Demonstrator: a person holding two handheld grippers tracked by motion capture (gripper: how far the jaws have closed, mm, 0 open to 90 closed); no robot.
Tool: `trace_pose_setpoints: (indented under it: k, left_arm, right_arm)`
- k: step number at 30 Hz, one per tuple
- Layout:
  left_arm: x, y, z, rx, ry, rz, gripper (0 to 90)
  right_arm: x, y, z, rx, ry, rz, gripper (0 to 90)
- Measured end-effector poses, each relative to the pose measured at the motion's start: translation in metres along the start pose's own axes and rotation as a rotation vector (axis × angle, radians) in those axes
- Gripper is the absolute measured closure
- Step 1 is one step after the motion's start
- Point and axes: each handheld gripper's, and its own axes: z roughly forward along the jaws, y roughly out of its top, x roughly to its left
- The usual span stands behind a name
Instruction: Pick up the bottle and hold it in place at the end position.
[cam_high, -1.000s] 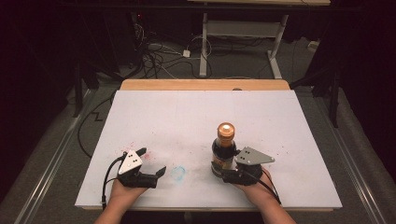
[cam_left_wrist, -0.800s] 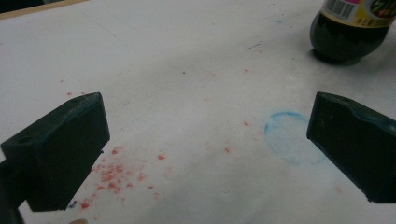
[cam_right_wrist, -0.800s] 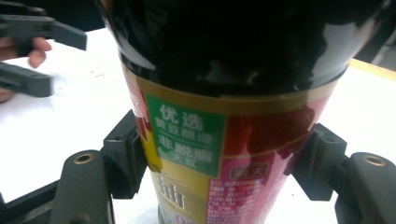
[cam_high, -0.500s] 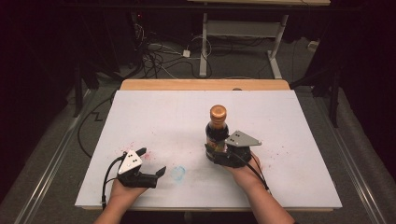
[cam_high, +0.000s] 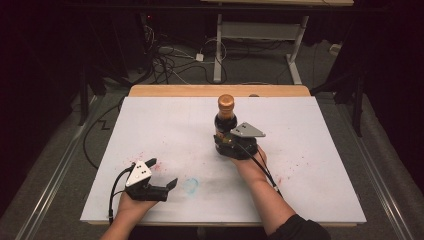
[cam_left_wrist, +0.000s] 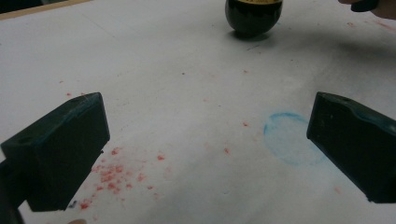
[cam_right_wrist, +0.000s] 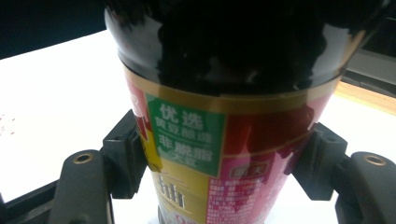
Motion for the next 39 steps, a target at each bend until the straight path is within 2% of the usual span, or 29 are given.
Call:
trace_pose_setpoints:
  k: [5, 9, 14, 17, 25, 26, 31, 39]
  left_arm:
    - [0.001, 0.000, 0.000, 0.001, 0.001, -0.003, 0.0]
    - [0.001, 0.000, 0.000, 0.001, 0.001, 0.005, 0.0]
    - [0.001, 0.001, 0.000, 0.005, 0.002, -0.006, 0.0]
    - [0.001, 0.000, 0.001, 0.008, 0.001, -0.003, 0.0]
    - [0.001, 0.000, 0.000, 0.005, 0.000, -0.004, 0.0]
    - [0.001, 0.000, 0.000, 0.007, 0.000, -0.002, 0.0]
    - [0.001, 0.000, 0.000, 0.005, 0.000, -0.004, 0.0]
    - [0.001, 0.000, 0.000, 0.006, -0.002, -0.001, 0.0]
  right_arm:
    - [0.001, 0.003, 0.011, 0.003, -0.022, 0.002, 32.0]
    - [0.002, 0.003, 0.018, 0.009, -0.031, 0.023, 31.9]
    - [0.001, 0.002, 0.023, 0.011, -0.040, 0.048, 31.8]
    - [0.003, 0.001, 0.025, 0.016, -0.046, 0.067, 31.8]
    - [0.006, 0.000, 0.024, 0.025, -0.061, 0.076, 31.8]
    - [0.006, 0.000, 0.024, 0.023, -0.068, 0.063, 31.8]
    - [0.009, -0.001, 0.023, 0.028, -0.068, 0.075, 31.7]
    - [0.010, -0.005, 0.021, 0.008, -0.071, 0.079, 30.8]
